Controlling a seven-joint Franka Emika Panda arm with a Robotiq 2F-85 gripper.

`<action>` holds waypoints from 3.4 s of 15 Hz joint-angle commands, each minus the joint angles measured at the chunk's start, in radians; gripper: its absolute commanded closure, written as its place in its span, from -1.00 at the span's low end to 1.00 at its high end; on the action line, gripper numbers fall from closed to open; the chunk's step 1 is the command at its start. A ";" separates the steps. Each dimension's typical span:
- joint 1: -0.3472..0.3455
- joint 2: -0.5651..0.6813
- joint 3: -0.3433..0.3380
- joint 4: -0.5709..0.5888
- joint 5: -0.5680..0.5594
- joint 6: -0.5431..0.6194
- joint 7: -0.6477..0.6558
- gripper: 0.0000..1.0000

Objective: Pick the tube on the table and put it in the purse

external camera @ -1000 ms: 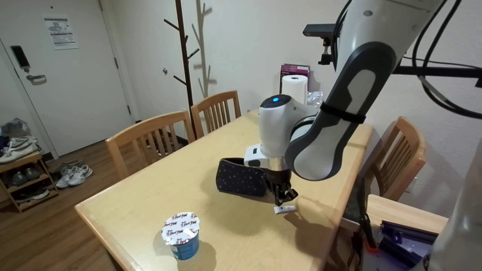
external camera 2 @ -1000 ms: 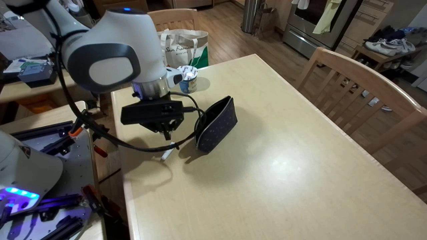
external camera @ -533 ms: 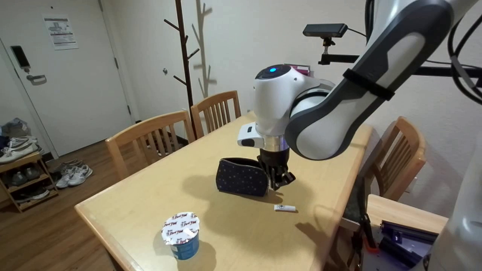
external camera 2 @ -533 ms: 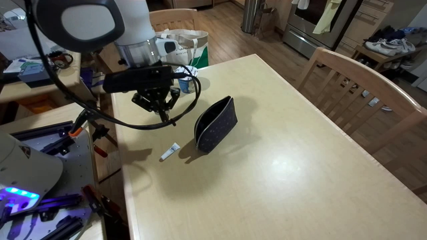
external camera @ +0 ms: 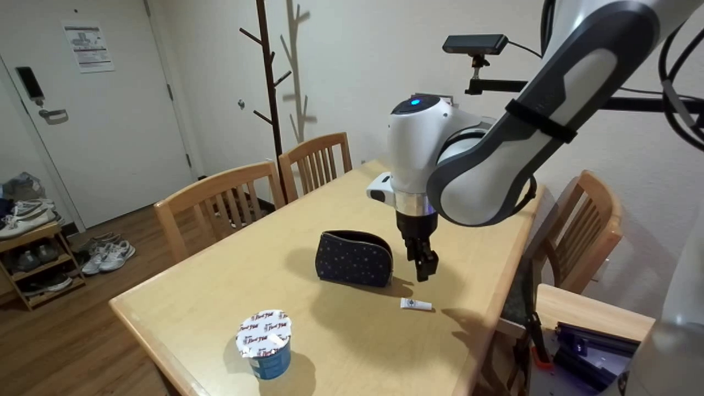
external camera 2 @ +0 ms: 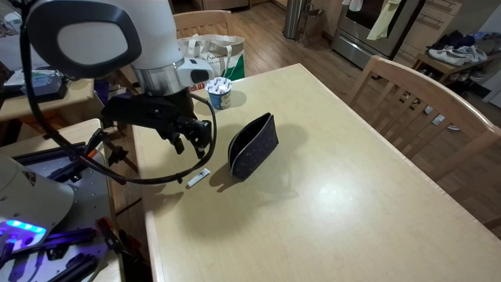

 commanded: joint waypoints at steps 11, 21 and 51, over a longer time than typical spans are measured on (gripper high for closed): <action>-0.075 0.300 -0.006 -0.014 0.228 0.399 -0.012 -1.00; -0.143 0.382 0.011 -0.012 0.173 0.436 -0.003 -1.00; -0.025 0.009 0.038 0.053 0.038 0.070 -0.003 0.92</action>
